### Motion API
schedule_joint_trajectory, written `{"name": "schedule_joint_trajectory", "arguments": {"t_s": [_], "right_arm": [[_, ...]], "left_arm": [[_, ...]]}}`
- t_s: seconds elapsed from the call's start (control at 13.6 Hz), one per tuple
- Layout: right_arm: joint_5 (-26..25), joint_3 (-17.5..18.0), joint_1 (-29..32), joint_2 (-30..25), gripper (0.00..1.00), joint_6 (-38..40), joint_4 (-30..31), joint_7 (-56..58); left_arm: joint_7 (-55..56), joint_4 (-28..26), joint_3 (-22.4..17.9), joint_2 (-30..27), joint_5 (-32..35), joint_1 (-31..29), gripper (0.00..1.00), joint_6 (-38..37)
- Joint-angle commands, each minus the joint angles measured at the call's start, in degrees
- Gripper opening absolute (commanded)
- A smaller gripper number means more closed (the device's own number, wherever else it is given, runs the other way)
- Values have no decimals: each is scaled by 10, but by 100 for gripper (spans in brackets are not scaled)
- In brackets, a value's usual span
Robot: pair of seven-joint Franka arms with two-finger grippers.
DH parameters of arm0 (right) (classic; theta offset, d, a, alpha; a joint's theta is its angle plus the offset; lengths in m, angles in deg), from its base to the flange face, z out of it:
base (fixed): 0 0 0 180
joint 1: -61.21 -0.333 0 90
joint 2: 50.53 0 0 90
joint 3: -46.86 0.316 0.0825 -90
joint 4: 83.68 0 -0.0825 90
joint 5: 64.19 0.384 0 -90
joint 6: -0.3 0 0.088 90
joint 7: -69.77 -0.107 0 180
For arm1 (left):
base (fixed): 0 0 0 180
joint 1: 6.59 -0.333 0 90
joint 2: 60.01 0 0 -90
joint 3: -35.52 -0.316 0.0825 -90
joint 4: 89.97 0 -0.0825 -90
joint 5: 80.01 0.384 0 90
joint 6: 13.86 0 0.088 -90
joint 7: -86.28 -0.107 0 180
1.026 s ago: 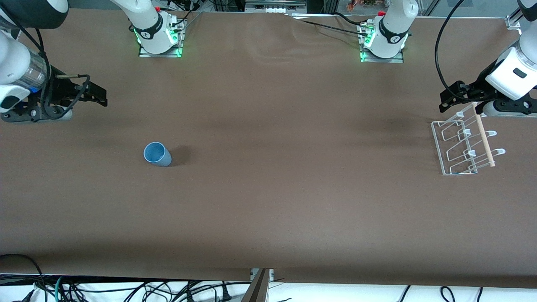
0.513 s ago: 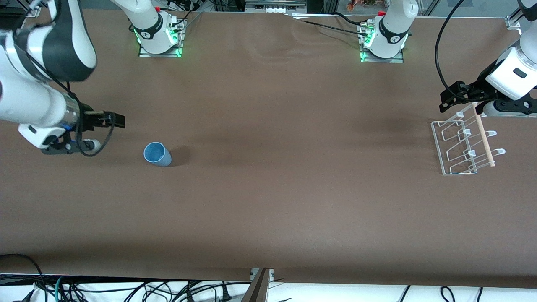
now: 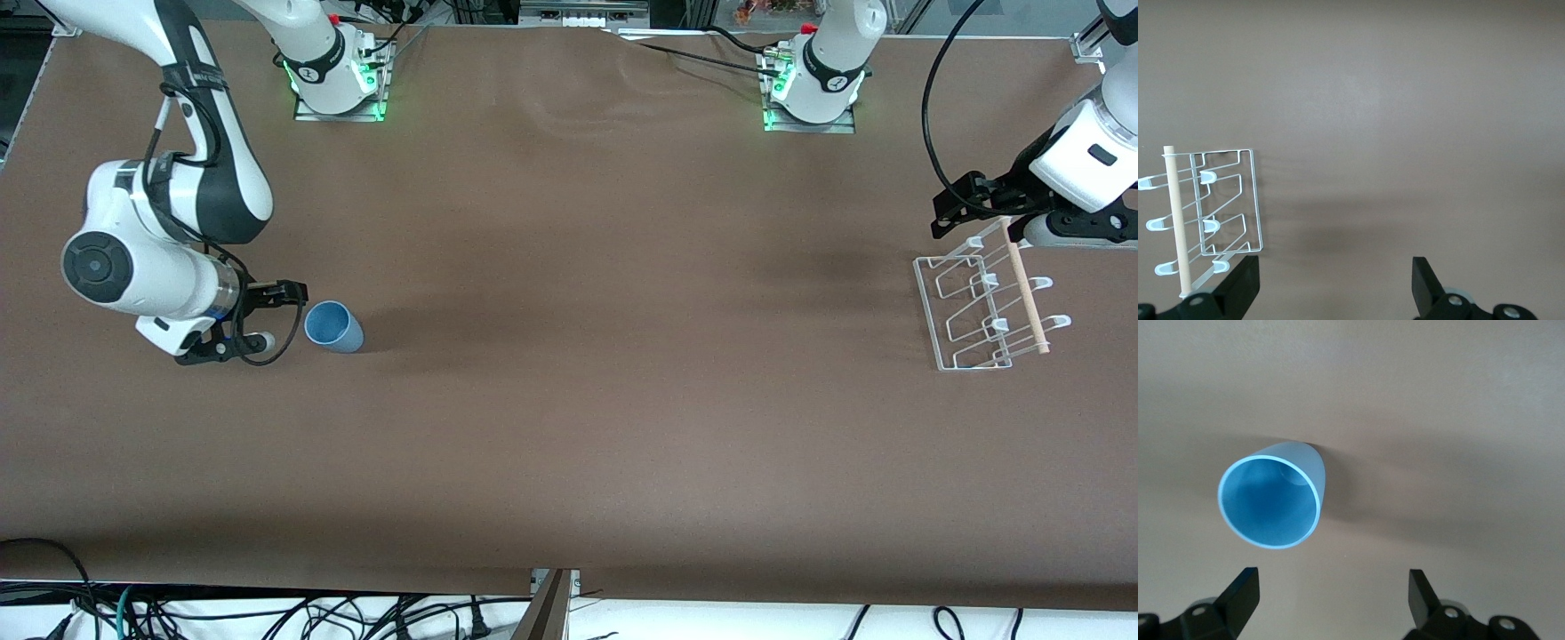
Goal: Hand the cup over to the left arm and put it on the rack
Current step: 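Reach the right gripper down to the blue cup's base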
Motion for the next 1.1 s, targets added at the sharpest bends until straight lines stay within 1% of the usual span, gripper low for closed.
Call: {"name": "schedule_joint_trajectory", "arguments": {"t_s": [0.0, 0.29, 0.59, 0.66, 0.73, 0.81, 0.88, 1.03], "right_arm": [[5, 4, 5, -1, 99, -27, 19, 20], [5, 5, 4, 38, 98, -78, 21, 21], [5, 5, 4, 57, 98, -100, 16, 21], [6, 5, 4, 61, 89, -100, 15, 20], [6, 5, 3, 62, 38, -100, 15, 13], [11, 5, 4, 62, 9, -98, 15, 10], [11, 5, 3, 65, 0, -99, 14, 8], [11, 5, 2, 67, 0, -99, 13, 9]], "left_arm": [[5, 19, -2, 8, -7, 1, 100, -14], [5, 19, -2, 8, -7, 1, 100, -14], [5, 19, 0, 7, -8, 1, 100, -20], [5, 19, 0, 7, -8, 1, 100, -20], [5, 19, -1, 7, -8, 1, 100, -20], [5, 19, -1, 7, -8, 1, 100, -20], [5, 19, -1, 7, -8, 1, 100, -20], [5, 19, -1, 7, -8, 1, 100, -20]]}}
